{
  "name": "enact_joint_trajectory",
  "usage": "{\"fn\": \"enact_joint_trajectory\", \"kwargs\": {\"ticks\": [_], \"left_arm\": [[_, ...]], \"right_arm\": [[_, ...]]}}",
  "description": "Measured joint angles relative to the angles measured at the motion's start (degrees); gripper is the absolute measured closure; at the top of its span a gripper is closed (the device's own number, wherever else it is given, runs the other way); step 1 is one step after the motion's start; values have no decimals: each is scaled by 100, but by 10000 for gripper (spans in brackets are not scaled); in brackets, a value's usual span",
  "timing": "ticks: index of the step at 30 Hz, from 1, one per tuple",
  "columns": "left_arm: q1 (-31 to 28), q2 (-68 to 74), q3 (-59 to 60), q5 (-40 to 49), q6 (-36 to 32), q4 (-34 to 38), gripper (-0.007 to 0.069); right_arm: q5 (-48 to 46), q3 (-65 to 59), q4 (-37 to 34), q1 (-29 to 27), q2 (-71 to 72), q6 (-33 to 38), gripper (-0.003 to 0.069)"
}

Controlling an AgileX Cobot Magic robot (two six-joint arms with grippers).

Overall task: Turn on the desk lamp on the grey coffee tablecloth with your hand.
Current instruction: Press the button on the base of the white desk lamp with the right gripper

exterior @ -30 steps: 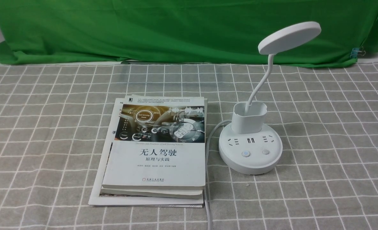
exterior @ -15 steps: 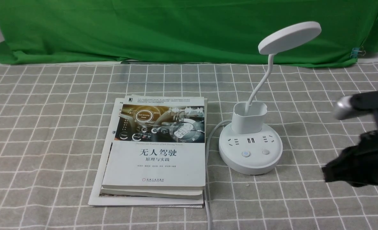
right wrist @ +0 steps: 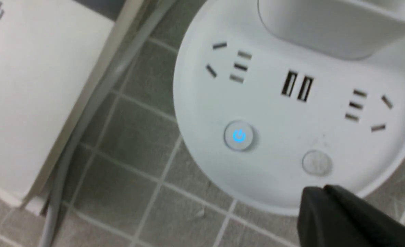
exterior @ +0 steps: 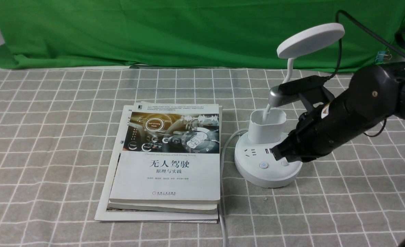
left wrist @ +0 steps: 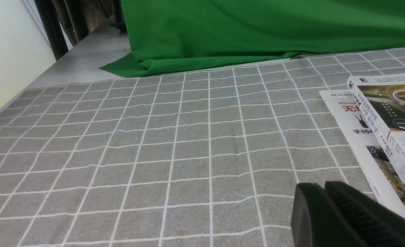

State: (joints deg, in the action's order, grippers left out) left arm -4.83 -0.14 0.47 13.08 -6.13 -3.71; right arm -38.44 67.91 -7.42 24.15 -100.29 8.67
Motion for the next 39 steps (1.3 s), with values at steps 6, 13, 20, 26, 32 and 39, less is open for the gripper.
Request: {"fn": "enact_joint_trajectory", "kwargs": {"ticks": [6,13,20,26,32,39], "left_arm": [[0,0,0,0,-5,0,606],[0,0,0,0,-5,0,606],[0,0,0,0,-5,0,606],[0,0,0,0,-5,0,606],[0,0,0,0,-5,0,606],[0,0,0,0,2,0,606]], "right_arm": [[-176,360,10,-128,-427,5,627],[-194,428,4,-134,-478,5,627],[-171,435,-18,-134,-724,5,627],[-218,543,-49,-152,-961,21,627],[-249,507,-59,-152,-841,65,627],[-691,377,-59,-152,8,70,627]]}}
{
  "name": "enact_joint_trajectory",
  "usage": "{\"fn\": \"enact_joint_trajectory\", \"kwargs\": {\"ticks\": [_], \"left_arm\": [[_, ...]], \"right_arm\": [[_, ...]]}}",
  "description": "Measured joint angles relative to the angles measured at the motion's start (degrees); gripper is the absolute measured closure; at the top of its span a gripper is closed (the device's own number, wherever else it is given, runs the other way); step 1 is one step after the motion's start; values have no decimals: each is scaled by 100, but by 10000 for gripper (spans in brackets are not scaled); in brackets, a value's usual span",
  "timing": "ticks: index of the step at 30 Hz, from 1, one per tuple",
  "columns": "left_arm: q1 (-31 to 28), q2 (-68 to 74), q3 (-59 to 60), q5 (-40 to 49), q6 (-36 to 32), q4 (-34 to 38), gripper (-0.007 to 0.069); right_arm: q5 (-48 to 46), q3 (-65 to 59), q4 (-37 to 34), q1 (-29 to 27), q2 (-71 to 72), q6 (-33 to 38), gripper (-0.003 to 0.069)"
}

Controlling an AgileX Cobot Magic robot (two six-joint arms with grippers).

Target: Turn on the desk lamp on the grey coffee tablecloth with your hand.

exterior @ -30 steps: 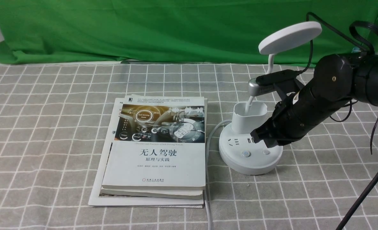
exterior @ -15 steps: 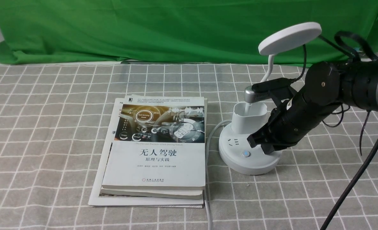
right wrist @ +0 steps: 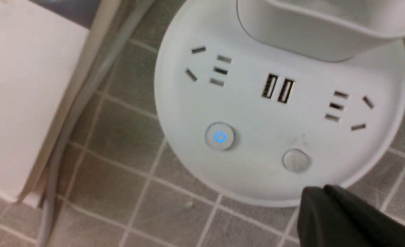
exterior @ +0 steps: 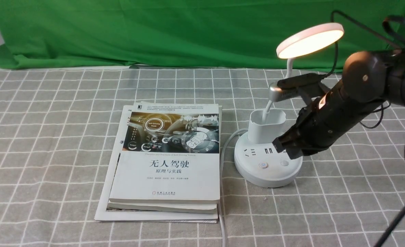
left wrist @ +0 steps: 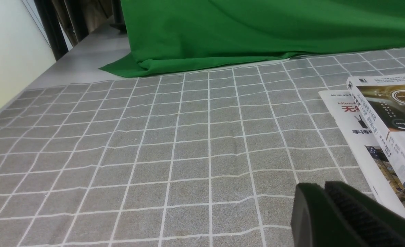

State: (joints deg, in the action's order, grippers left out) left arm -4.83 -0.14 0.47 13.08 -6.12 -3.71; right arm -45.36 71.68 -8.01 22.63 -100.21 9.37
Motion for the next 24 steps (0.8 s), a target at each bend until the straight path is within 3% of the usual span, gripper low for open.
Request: {"fn": "enact_joint_trajectory", "kwargs": {"ticks": [16,24], "left_arm": [[0,0,0,0,0,0,606],[0,0,0,0,-7,0,606]], "right_arm": [[178,-2827,0,0,4022,-404,625],[177,-3234,0,0,5414,-937,608]]}}
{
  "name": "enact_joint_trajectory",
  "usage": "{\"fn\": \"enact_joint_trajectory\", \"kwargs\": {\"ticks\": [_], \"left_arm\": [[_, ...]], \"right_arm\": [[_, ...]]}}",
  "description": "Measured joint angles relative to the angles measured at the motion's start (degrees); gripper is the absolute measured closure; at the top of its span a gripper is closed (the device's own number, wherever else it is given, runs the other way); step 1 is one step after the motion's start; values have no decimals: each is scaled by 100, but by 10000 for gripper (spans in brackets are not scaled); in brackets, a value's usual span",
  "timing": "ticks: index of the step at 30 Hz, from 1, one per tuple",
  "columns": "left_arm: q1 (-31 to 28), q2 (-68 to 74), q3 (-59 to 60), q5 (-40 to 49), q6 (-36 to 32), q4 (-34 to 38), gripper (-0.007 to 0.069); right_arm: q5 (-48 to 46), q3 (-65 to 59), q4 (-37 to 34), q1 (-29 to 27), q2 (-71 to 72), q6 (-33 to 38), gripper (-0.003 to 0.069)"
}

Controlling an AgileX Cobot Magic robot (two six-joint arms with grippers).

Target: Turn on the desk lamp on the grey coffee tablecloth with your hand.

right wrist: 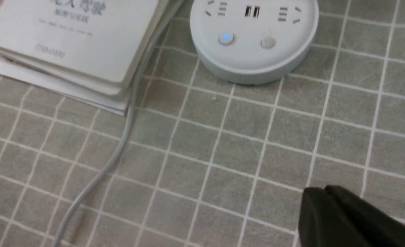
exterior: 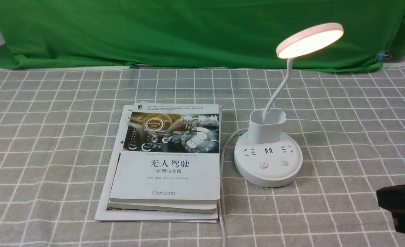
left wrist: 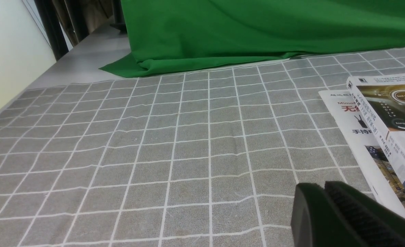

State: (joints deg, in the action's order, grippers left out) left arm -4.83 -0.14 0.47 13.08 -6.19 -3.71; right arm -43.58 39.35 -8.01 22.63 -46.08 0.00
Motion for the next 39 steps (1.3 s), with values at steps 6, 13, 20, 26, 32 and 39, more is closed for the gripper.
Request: {"fn": "enact_joint_trajectory", "kwargs": {"ticks": [6,13,20,26,32,39], "left_arm": [[0,0,0,0,0,0,606],[0,0,0,0,0,0,606],[0,0,0,0,0,0,606],[0,0,0,0,7,0,606],[0,0,0,0,7,0,606],[0,0,0,0,7,0,606]], "right_arm": [[244,-95,0,0,552,-46,600],[1842,-1619,39,-951,2122,813,600],[2667,-3336,41,-1860,3929,1143,600],[2741,-3904,41,-2113,4563,1166,593],[2833,-3974,54,-2124,4598,1167,604],[2866,-3974,54,-2129,4598,1172,620]]}}
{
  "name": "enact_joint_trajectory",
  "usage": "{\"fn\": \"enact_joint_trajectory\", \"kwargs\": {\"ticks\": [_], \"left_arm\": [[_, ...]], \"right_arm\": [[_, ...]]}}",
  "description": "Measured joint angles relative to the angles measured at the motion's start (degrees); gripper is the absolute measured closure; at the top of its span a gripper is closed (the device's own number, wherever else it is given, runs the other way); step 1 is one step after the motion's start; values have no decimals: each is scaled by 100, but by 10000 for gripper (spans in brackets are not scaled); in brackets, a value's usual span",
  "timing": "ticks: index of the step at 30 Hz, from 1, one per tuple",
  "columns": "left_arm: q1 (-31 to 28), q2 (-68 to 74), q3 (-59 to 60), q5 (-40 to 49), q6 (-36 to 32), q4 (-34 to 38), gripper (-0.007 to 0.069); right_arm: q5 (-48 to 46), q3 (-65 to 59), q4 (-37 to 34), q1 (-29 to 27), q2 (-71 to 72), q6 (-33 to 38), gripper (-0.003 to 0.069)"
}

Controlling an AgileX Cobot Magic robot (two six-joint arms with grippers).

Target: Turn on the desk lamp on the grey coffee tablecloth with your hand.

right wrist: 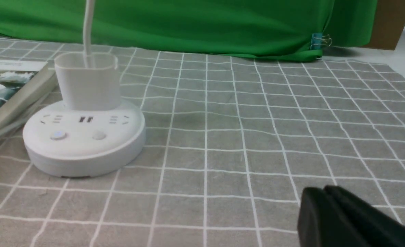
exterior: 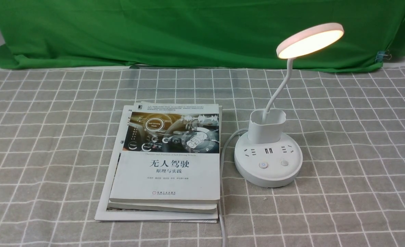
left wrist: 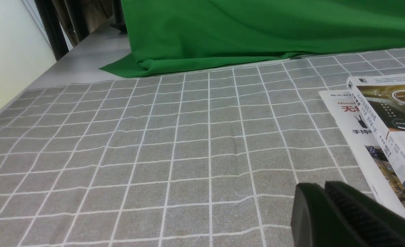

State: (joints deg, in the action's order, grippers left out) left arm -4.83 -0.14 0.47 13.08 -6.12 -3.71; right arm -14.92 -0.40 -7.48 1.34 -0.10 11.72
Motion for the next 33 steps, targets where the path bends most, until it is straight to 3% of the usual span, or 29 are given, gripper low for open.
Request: {"fn": "enact_joint_trajectory", "kwargs": {"ticks": [33], "left_arm": [[0,0,0,0,-7,0,606]], "right_arm": [[0,0,0,0,0,-7,540]]}}
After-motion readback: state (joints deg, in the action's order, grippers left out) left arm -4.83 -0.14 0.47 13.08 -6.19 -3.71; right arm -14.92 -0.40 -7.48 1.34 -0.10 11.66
